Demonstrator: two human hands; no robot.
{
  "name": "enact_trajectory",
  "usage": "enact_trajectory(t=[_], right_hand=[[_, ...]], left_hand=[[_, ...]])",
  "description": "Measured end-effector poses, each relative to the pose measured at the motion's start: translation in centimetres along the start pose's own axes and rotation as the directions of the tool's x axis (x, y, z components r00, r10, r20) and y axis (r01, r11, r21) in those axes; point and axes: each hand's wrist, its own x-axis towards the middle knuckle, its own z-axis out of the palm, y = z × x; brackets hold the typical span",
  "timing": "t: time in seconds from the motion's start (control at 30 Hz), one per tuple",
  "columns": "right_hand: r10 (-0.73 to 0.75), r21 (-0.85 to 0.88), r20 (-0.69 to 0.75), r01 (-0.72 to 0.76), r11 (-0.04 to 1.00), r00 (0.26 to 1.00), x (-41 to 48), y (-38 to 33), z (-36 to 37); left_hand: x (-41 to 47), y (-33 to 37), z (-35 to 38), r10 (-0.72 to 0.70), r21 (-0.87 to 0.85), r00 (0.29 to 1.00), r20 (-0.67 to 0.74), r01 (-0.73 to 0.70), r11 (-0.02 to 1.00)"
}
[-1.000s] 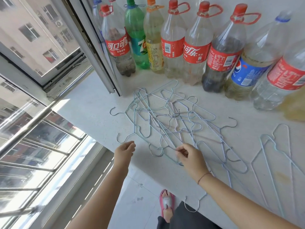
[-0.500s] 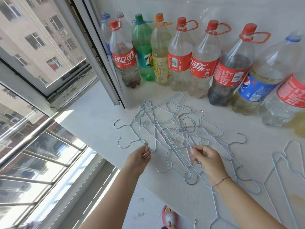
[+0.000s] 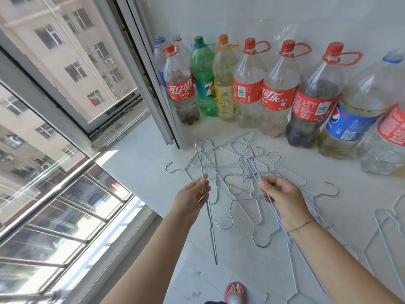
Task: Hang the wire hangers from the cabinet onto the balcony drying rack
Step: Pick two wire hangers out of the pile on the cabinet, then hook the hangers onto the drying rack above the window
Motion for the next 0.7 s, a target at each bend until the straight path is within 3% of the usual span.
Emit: enact_trajectory(t=[0.2, 0.4, 0.57, 0.7], right_hand=[[0.002, 0.028, 0.178, -0.007, 1.000, 0.984, -3.5, -2.4, 0.5], [0.037, -0.004, 0.410, -0.038, 0.999, 0.911, -9.7, -3.8, 3.1], [0.104, -0.053, 0.576, -0.090, 0.994, 0.811, -15.4, -2.9, 6.3], [0.151, -0.073, 0.714, -0.142, 0.987, 0.683, -20.3, -2.5, 10.2]], left_hand=[[-7.2, -0.3, -1.3, 0.148, -0.058, 0.987, -0.067, -0.151, 0.987], [-16.7, -0.9, -3.8, 0.268, -0.138, 0.947, -0.175, -0.293, 0.946], [-25.4, -1.7, -7.1, 0.348, -0.176, 0.899, -0.267, -0.401, 0.899], [-31.9, -2.3, -11.2, 0.398, -0.136, 0.822, -0.407, -0.486, 0.863]])
